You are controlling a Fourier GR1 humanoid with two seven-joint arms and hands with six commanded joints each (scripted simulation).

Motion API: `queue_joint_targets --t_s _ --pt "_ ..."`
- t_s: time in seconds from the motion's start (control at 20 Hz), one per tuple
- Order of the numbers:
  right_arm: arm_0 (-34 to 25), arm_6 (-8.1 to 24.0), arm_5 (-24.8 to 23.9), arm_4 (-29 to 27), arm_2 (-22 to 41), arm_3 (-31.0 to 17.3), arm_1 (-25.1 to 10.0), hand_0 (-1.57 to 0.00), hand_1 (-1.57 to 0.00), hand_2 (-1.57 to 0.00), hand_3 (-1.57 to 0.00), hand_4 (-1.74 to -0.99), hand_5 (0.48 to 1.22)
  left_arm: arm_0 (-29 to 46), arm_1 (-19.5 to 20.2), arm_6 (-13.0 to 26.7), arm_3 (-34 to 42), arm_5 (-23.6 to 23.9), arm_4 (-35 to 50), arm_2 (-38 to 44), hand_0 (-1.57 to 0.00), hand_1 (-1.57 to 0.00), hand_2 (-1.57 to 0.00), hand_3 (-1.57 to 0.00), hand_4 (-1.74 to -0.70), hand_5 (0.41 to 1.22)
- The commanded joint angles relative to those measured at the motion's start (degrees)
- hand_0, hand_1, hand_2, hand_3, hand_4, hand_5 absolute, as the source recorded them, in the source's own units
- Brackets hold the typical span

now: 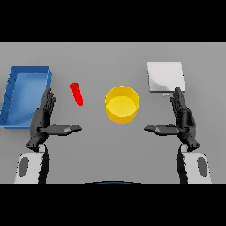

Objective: Pick up the red beaker and tilt it to pour out 1 green nut into yellow bowl. Pick up the yellow bowl and place it on the metallic measuring scale.

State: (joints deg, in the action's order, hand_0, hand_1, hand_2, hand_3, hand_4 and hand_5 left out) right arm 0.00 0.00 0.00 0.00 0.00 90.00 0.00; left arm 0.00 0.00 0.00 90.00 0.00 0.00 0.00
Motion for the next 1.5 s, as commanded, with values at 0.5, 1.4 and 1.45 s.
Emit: queue_joint_targets --t_s 0.5,1.4,1.45 --pt "4.65 -5.39 -3.01 14.34 6.33 5.74 -4.54 0.00 0.00 0.00 0.00 -1.235 0.678 5.21 2.04 2.40 8.75 0.36 -8.58 -7.08 0.00 0.00 0.00 0.00 -1.22 0.658" --pt "5.89 -5.50 -0.58 10.07 5.40 7.69 -4.23 0.00 0.00 0.00 0.00 -1.339 0.688 -13.43 1.23 1.36 -16.78 1.18 -9.33 -2.14 0.00 0.00 0.00 0.00 -1.35 0.718" --pt "6.01 -5.36 -0.54 10.21 5.75 8.12 -4.04 0.00 0.00 0.00 0.00 -1.341 0.689 -14.63 1.01 0.40 -18.76 1.25 -9.26 -1.77 0.00 0.00 0.00 0.00 -1.34 0.717"
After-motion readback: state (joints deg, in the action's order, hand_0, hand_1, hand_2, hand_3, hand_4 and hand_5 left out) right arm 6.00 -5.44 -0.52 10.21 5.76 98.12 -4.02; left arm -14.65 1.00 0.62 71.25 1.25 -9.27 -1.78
